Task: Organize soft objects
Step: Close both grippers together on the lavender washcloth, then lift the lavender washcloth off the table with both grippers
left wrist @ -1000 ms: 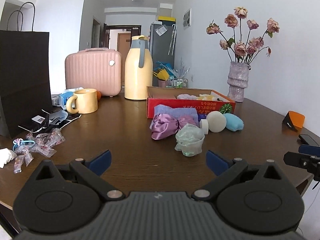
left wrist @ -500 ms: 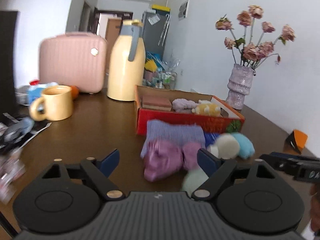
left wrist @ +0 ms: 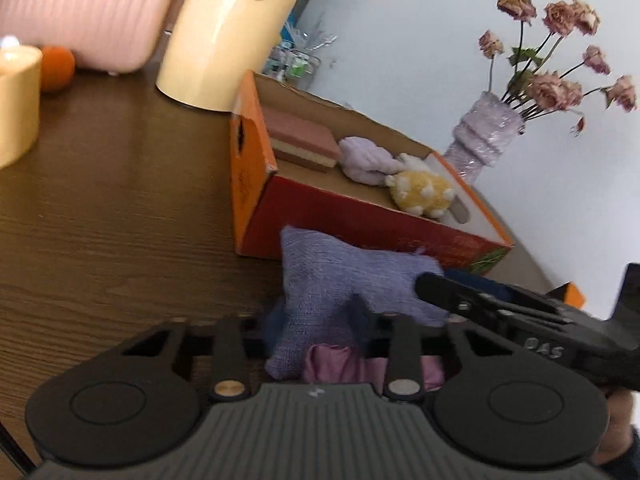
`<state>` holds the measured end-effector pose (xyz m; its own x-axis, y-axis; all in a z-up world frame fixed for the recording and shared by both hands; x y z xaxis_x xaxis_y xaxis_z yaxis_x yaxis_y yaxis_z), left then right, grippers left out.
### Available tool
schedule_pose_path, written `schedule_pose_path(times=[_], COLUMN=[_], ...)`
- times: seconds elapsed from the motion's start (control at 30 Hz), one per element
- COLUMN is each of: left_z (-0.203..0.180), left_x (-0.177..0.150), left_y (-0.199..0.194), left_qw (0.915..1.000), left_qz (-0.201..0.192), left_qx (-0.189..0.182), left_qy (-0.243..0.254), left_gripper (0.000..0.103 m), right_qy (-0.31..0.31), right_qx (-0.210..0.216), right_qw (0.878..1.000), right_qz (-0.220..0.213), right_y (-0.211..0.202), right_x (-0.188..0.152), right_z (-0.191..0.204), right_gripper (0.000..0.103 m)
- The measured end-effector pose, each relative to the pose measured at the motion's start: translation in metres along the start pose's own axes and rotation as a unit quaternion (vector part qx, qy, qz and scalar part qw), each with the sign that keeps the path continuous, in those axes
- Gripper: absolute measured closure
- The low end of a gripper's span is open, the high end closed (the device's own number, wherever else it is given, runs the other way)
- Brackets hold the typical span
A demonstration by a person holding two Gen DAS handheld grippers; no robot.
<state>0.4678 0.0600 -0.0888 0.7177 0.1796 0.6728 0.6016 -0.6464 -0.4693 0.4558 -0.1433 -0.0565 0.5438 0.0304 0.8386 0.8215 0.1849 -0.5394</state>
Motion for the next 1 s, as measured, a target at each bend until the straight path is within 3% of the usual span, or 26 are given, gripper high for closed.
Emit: schedule_pose_path(times=[0.03,0.1,0.17,0.23,0.3,0.43,0.53,0.7,0.83,1.0], left_z=[-0.001,-0.003,-0.005,-0.008,-0.013,-0.029,-0.052,-0.107,-0.135,-0.138], left_x=[0.000,-0.002,-0.002,-0.003,-0.003,0.008,0.020,0.022,-0.011,-0.086], left_y=[0.002,0.001,0.001,0.001,-0.001,-0.018,-0.039,-0.089,-0.116,-0.137], left_qw=[1.0000,1.0000,1.0000,0.9999,0.9997,0.9978,0.9957,0.9906,0.9919,0.9948], left_qz=[0.000,0.000,-0.003,-0.006,-0.012,-0.042,-0.067,-0.105,-0.100,-0.079], left_qx=[-0.008,-0.008,-0.009,-0.006,-0.003,-0.010,-0.016,-0.045,-0.063,-0.063], left_qy=[-0.001,0.002,0.003,0.011,0.023,0.051,0.062,0.076,0.046,-0.016], left_gripper=[0.089,0.093,0.097,0.098,0.099,0.099,0.099,0.099,0.099,0.099], right_qy=[-0.001,-0.009,-0.037,-0.045,-0.027,-0.016,-0.004,-0.013,-0.024,-0.012], right_qx=[-0.002,0.004,-0.022,-0.040,-0.031,-0.021,-0.017,-0.017,-0.012,0.018], right_qw=[1.000,1.000,0.999,0.998,0.999,0.999,0.997,0.990,0.989,0.996], right_qz=[-0.001,-0.003,-0.010,-0.017,-0.020,-0.038,-0.074,-0.136,-0.147,-0.084], right_y=[0.002,0.006,0.010,0.009,0.008,0.001,-0.016,-0.076,-0.133,-0.183], right_x=[0.001,0.000,-0.002,-0.004,-0.001,0.004,0.016,0.046,0.048,-0.004], right_z=[0.002,0.007,0.012,0.008,0.002,-0.001,0.000,0.004,0.000,-0.009], right_gripper=[0.049,0.068,0.088,0.093,0.100,0.102,0.102,0.102,0.102,0.102])
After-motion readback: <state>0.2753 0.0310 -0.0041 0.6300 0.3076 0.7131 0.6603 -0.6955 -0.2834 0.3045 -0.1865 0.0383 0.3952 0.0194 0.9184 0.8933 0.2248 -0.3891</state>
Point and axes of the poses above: each gripper's, at about its wrist camera, not at the fingertips, and y roughly the way its jaws point, z to its left, x to its top, the point moved 5 cm from there along y, roughly the way its jaws point, and after that the axes turned 12 degrees about -x, right-handed, at the moved point
